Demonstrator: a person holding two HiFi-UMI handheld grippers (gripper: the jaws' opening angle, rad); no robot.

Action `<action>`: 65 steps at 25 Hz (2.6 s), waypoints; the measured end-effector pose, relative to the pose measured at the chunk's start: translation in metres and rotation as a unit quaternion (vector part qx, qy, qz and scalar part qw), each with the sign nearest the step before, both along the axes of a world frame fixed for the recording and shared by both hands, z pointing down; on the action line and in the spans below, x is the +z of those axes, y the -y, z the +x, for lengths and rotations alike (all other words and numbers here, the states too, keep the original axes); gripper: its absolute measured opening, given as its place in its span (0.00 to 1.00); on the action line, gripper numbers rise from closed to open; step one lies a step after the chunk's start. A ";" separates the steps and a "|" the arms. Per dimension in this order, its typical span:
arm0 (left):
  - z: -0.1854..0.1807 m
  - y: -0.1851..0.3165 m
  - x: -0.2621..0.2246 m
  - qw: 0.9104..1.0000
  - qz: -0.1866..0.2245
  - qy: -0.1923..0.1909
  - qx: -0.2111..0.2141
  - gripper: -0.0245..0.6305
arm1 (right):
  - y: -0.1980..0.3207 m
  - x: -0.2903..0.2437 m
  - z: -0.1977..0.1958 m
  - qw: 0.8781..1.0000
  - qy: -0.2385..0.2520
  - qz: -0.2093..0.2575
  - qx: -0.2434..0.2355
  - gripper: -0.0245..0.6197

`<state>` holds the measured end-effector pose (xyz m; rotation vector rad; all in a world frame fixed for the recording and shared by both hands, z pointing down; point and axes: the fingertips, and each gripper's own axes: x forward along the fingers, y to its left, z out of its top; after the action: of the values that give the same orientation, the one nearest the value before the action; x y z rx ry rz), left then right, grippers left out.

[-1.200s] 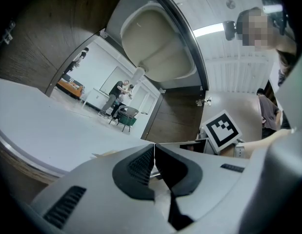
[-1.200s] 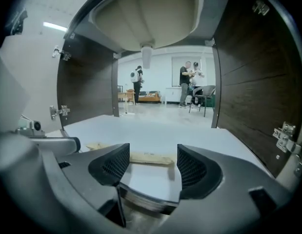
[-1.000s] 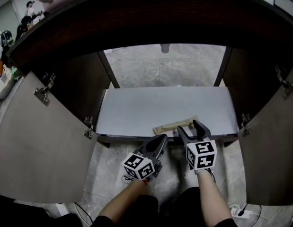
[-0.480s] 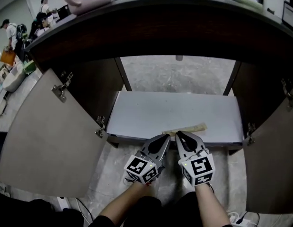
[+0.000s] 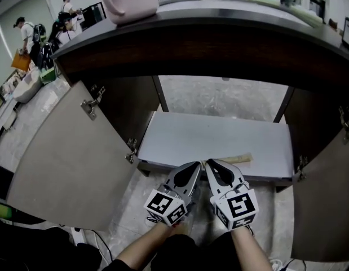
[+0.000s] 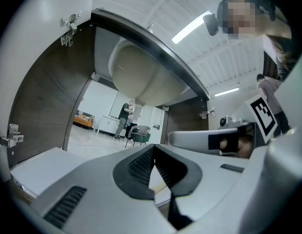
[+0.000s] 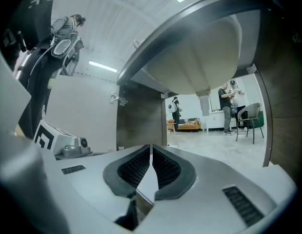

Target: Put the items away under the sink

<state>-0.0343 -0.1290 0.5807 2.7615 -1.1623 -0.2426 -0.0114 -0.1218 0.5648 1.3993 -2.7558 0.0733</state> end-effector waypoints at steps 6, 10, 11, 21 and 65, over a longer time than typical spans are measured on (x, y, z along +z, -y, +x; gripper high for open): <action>-0.003 -0.007 -0.043 0.999 0.023 0.025 -0.003 0.05 | -0.007 -0.040 -0.010 1.000 0.011 0.012 -0.026 0.10; 0.003 -0.012 -0.071 0.999 0.038 0.021 0.006 0.05 | -0.009 -0.075 -0.010 0.999 0.006 0.025 -0.036 0.10; 0.004 -0.013 -0.079 0.999 0.043 0.021 0.007 0.05 | -0.009 -0.083 -0.010 0.999 0.010 0.033 -0.040 0.10; -0.017 -0.003 -0.129 0.995 0.077 0.038 -0.044 0.05 | -0.003 -0.131 -0.026 0.995 0.016 0.075 -0.060 0.10; -0.087 0.031 -0.436 0.986 -0.020 0.066 -0.154 0.27 | 0.013 -0.428 -0.069 1.000 -0.006 -0.010 0.005 0.10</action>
<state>-0.1214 -0.1602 0.1445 2.5866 -1.6095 -0.0656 -0.0809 -0.1350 0.1372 1.4051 -2.7295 0.0921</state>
